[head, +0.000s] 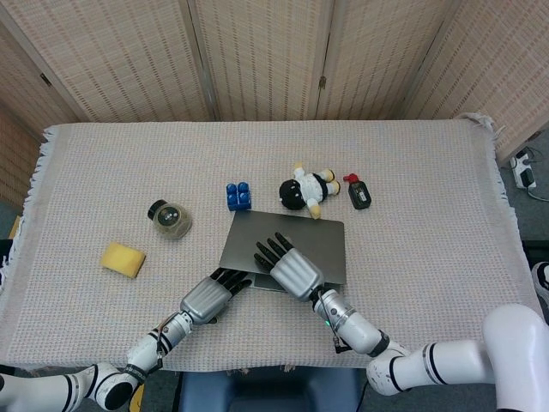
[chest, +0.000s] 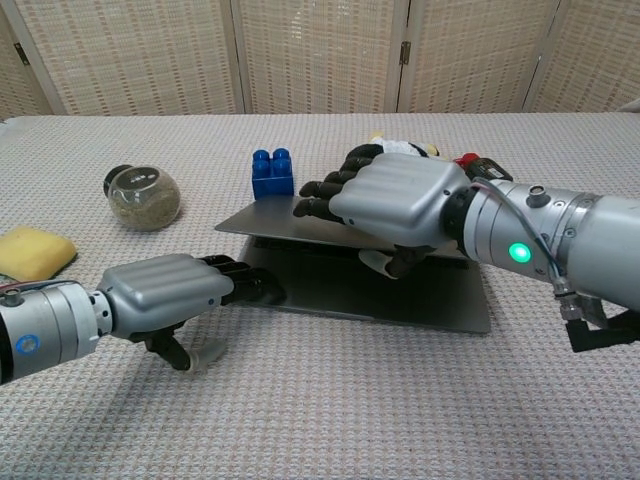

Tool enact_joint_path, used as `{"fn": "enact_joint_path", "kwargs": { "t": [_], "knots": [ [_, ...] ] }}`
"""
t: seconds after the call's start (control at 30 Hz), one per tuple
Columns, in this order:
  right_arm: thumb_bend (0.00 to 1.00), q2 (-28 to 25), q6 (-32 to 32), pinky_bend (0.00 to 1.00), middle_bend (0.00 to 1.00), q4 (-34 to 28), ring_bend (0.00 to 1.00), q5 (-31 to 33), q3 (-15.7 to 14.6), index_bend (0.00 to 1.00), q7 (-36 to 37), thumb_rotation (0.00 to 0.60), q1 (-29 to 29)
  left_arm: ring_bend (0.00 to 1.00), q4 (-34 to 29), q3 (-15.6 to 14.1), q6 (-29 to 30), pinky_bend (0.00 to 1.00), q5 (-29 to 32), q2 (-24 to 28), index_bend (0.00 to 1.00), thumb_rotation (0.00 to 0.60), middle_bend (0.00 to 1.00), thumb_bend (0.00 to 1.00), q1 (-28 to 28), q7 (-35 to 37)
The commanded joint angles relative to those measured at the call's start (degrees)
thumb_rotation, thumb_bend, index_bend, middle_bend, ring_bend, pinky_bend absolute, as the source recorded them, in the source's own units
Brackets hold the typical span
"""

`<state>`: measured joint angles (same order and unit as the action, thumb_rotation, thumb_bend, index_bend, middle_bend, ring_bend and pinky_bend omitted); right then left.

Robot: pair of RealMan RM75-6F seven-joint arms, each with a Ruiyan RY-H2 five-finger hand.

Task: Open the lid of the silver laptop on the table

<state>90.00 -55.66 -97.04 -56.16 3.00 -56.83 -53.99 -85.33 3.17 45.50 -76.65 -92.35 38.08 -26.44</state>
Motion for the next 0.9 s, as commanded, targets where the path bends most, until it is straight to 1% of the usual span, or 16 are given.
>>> {"fn": "enact_joint_path", "kwargs": {
  "t": [0.03,0.23,0.47,0.63,0.9],
  "knots": [
    [0.60,0.41,-0.07,0.00,0.00,0.57,0.00,0.46,0.01,0.00,0.15,0.600,-0.18,0.00,-0.44,-0.25,0.10,0.00,0.63,0.04,0.04,0.600,0.08,0.58,0.27,-0.43],
    [0.60,-0.38,-0.85,0.00,0.00,1.48,0.00,1.15,1.68,0.00,2.12,0.600,-0.46,0.00,-1.19,-0.84,0.98,0.00,1.07,0.37,0.04,0.600,0.08,0.58,0.54,-0.58],
    [0.60,-4.17,-1.66,0.00,0.00,0.27,0.00,3.63,5.25,0.00,6.11,0.600,-0.53,0.00,-0.67,-1.58,1.63,0.00,1.57,-0.36,0.04,0.600,0.08,0.58,0.85,-0.60],
    [0.60,-6.20,-1.22,0.00,0.00,0.27,0.00,5.35,7.21,0.00,8.67,0.600,-0.98,0.00,-0.66,-1.76,1.69,0.00,2.39,-0.81,0.04,0.600,0.08,0.58,1.33,-1.44],
    [0.60,-8.72,0.33,0.00,0.00,3.70,0.00,8.68,10.54,0.00,12.43,0.600,-2.58,0.00,-0.87,-2.15,1.92,0.00,3.65,-0.91,0.04,0.600,0.08,0.58,1.87,-2.33]
  ]
}}
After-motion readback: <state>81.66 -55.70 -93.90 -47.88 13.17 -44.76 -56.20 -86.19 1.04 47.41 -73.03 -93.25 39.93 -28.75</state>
